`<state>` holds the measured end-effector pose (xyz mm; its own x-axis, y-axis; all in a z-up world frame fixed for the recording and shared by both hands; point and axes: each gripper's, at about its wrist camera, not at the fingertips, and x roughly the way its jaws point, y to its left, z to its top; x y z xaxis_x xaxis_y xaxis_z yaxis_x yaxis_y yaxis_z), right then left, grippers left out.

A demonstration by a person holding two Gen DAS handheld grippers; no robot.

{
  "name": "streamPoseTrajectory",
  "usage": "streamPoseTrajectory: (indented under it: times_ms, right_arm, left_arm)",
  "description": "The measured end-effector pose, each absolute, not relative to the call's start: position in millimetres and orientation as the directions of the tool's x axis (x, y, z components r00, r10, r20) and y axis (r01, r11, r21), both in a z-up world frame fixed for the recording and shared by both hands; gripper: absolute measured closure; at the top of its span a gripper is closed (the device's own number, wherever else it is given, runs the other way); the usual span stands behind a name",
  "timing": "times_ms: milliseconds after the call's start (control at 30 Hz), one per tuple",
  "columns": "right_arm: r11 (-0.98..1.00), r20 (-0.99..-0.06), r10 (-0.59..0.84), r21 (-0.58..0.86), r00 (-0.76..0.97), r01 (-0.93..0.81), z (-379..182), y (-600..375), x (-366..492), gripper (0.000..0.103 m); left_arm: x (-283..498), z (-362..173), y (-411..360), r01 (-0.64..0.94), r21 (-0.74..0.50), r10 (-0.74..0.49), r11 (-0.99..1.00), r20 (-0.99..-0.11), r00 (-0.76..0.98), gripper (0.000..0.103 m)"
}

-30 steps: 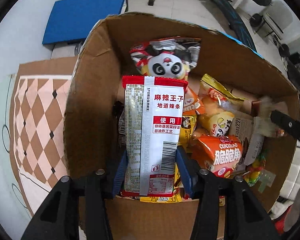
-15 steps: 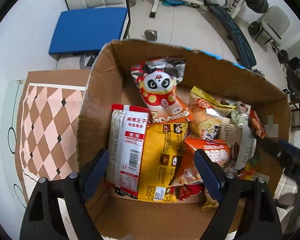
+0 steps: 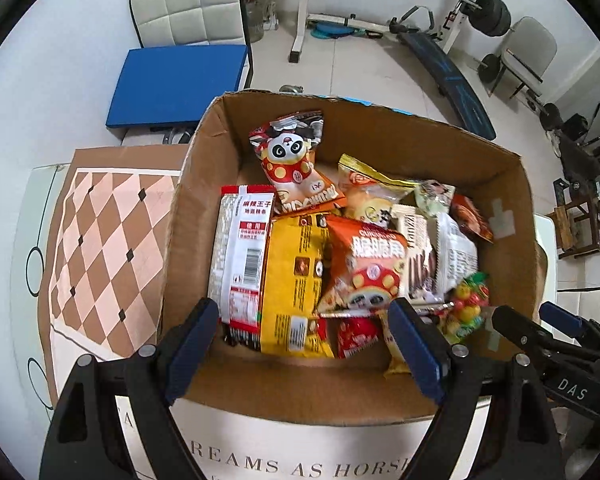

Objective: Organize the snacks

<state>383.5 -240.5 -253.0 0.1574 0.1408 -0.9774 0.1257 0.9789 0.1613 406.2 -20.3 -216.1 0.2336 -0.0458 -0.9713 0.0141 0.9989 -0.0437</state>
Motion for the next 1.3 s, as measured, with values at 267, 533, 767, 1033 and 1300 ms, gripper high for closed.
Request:
streamPoseTrajectory:
  times_ms: [267,533,767,1033,1300]
  right_arm:
    - [0.977,-0.962,0.140,0.173,0.234,0.127,-208,-242,343,0.010]
    - [0.982,-0.928,0.105,0.153,0.356,0.111,-151,-242,278,0.010]
    - [0.986,-0.906,0.087,0.136,0.414,0.092,-117,-240,215,0.010]
    - [0.983,-0.884,0.090,0.153,0.459,0.103,-86,-239,149,0.010]
    - [0.985,-0.853,0.090,0.153,0.514,0.081,-40,-231,93,0.010]
  left_arm:
    - [364,-175,-23,0.022,-0.053,-0.057,0.998,-0.943,0.326,0.016]
    - [298,-129,-27,0.056,-0.034,-0.055,0.998,-0.902,0.427,0.016]
    - [241,-103,-28,0.085,-0.033,-0.069,0.996,-0.879,0.471,0.016]
    - [184,-68,-26,0.094,0.008,-0.045,0.996,-0.836,0.548,0.016]
    - [144,-40,-21,0.118,0.001,-0.068,0.993,-0.809,0.583,0.016]
